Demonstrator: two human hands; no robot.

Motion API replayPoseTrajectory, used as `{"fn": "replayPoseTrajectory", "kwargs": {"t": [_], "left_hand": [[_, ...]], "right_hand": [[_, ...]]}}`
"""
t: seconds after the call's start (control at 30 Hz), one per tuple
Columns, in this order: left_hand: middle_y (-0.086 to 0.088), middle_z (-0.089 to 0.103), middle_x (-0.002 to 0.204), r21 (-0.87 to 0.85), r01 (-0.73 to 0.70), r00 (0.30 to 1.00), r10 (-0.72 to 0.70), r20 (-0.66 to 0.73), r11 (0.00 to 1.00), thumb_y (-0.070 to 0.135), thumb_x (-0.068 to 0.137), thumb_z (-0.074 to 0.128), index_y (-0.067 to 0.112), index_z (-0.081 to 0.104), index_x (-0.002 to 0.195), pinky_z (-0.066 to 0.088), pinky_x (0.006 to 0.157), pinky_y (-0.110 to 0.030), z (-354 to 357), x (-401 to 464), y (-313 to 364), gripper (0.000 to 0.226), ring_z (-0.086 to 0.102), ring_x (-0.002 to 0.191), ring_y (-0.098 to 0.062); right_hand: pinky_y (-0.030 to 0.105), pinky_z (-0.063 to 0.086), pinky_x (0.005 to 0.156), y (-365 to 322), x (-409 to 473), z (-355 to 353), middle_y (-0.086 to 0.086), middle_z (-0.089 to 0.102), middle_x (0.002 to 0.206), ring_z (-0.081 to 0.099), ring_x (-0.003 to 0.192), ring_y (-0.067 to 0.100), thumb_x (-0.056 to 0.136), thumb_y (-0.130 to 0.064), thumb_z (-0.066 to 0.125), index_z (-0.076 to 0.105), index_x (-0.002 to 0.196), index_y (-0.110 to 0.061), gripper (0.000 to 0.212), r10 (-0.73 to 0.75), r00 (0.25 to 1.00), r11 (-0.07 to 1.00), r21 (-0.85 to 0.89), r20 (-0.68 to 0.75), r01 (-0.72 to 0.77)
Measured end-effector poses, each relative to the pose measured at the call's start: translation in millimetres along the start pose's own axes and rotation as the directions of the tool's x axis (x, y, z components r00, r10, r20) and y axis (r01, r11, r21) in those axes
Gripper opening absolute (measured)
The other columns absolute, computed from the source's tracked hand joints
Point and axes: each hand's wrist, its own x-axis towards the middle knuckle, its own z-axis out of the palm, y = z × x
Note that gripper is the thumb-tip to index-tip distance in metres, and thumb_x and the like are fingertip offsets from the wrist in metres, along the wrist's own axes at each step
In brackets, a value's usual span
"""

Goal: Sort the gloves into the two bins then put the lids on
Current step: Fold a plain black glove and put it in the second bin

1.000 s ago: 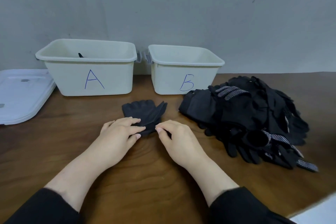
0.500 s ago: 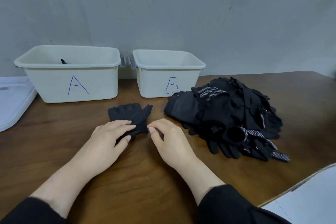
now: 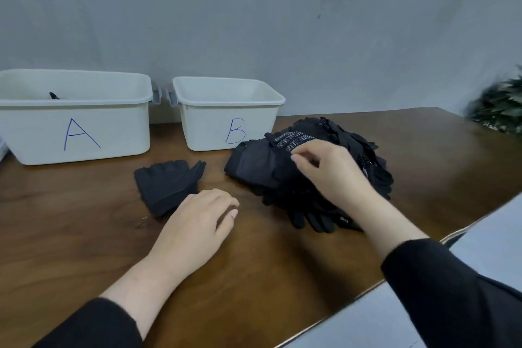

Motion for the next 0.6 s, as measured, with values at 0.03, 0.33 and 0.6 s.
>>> {"fn": "replayPoseTrajectory", "kwargs": {"t": [0.03, 0.33, 0.6], "left_hand": [[0.02, 0.061, 0.117, 0.0, -0.012, 1.0, 0.012, 0.008, 1.0, 0.038, 0.101, 0.045, 0.031, 0.065, 0.117, 0.04, 0.099, -0.026, 2.6, 1.3, 4.0, 0.026, 0.053, 0.11, -0.001], [0.02, 0.059, 0.119, -0.001, -0.025, 0.999, 0.025, 0.037, 1.0, 0.039, 0.102, 0.044, 0.031, 0.062, 0.122, 0.033, 0.096, -0.019, 7.3, 4.1, 13.2, 0.028, 0.051, 0.112, 0.0], [0.022, 0.058, 0.12, -0.022, 0.019, 1.0, -0.019, 0.021, 1.0, 0.039, 0.103, 0.044, 0.032, 0.062, 0.123, 0.033, 0.097, -0.018, 1.4, -1.0, 8.3, 0.028, 0.049, 0.112, 0.003]], "right_hand": [[0.021, 0.05, 0.081, 7.2, 1.8, -11.0, -0.014, 0.07, 0.091, 0.063, 0.087, 0.0, 0.094, -0.032, 0.067, 0.073, 0.1, -0.028, 0.009, 0.031, 0.999, 0.999, -0.035, 0.041, -0.029], [0.026, 0.052, 0.08, 38.6, 3.7, -57.3, -0.019, 0.067, 0.099, 0.064, 0.09, 0.006, 0.084, -0.055, 0.074, 0.066, 0.109, -0.034, 0.033, 0.315, 0.797, 0.873, -0.487, 0.515, -0.031], [0.032, 0.05, 0.067, 35.8, 5.0, -53.4, 0.0, 0.068, 0.076, 0.063, 0.072, 0.021, 0.092, -0.028, 0.063, 0.065, 0.08, -0.021, 0.013, 0.258, 0.923, 0.913, -0.384, 0.286, -0.136]]}}
